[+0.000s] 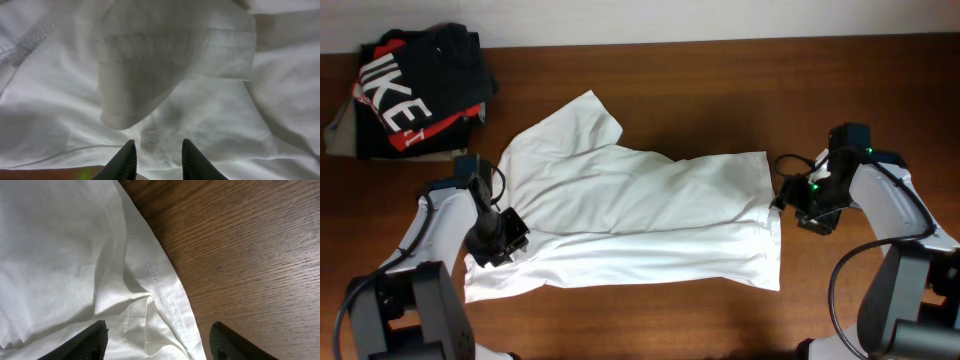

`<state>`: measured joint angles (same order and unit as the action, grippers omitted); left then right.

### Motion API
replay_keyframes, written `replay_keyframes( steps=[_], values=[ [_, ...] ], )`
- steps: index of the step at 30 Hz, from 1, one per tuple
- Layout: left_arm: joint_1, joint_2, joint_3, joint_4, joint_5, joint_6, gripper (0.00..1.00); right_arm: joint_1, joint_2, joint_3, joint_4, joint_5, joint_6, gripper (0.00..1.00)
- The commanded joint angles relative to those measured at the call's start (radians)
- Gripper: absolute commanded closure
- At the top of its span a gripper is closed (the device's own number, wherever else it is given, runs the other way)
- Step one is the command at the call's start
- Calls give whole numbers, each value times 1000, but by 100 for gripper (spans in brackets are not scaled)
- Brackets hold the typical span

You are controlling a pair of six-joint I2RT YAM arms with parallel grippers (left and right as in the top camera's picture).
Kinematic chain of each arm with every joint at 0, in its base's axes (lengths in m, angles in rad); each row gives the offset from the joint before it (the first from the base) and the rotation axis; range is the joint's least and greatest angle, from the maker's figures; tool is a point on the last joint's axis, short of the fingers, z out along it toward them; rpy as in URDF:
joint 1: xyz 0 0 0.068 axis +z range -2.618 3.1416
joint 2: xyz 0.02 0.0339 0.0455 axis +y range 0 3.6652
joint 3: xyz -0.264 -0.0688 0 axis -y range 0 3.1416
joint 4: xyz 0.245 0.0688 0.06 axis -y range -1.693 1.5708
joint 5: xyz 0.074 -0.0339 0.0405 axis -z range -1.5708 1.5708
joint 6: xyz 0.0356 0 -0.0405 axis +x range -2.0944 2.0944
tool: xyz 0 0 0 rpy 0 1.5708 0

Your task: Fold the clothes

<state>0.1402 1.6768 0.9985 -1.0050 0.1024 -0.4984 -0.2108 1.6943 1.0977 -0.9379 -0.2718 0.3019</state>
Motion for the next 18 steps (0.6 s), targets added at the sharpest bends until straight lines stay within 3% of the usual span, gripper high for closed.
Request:
replay_keyframes(
  steps=[1, 5, 9, 18],
  values=[
    [-3, 12, -2, 0, 18, -5, 70, -5, 1, 18, 34, -10, 29, 30],
    [-3, 12, -2, -17, 6, -5, 61, -5, 1, 18, 128, -10, 191, 16],
    [-3, 12, -40, -8, -21, -13, 59, 35, 1, 17, 162, -5, 197, 3],
    [-3, 12, -45, 14, -19, -13, 48, 49, 1, 17, 191, -5, 196, 0]
  ],
)
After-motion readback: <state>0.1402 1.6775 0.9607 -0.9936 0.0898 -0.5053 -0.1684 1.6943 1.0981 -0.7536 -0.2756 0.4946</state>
